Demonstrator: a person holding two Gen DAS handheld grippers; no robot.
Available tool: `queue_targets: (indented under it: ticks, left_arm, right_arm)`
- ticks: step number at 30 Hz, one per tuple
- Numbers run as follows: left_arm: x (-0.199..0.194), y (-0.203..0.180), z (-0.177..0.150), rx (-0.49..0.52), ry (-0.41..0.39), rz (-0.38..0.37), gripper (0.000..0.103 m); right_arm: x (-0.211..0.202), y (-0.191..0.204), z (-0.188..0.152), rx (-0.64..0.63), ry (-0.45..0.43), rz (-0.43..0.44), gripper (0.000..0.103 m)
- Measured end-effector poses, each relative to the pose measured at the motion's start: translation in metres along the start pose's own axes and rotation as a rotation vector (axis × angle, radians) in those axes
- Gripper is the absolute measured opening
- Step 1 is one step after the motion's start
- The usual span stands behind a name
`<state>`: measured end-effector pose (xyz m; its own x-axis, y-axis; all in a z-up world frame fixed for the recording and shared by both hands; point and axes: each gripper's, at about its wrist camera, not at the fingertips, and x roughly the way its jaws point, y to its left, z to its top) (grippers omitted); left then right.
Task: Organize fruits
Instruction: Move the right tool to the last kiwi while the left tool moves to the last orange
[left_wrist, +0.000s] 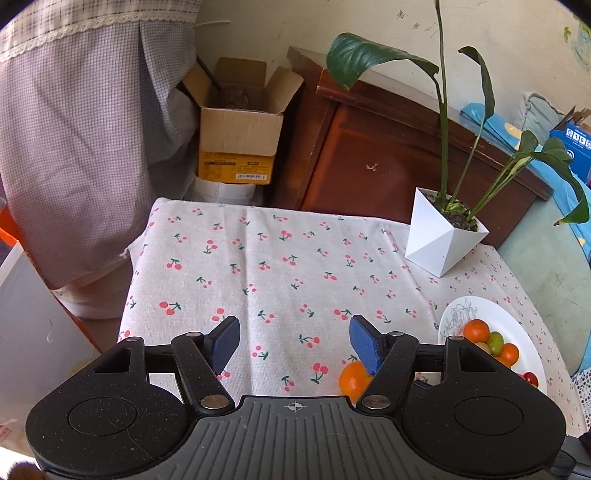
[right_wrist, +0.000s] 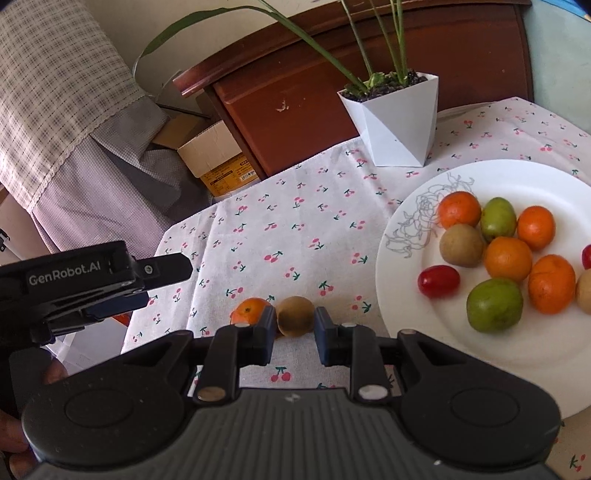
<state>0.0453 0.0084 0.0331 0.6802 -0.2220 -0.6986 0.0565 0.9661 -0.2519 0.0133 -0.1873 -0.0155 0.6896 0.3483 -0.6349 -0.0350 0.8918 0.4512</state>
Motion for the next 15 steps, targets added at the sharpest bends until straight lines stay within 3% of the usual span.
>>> queue_targets:
  ticks: [15]
  left_arm:
    - [0.0021,0.0024,-0.0034,-0.022,0.017,0.001,0.066]
  right_arm:
    - [0.0091,0.0005,0.0002,0.015,-0.010,0.003,0.025]
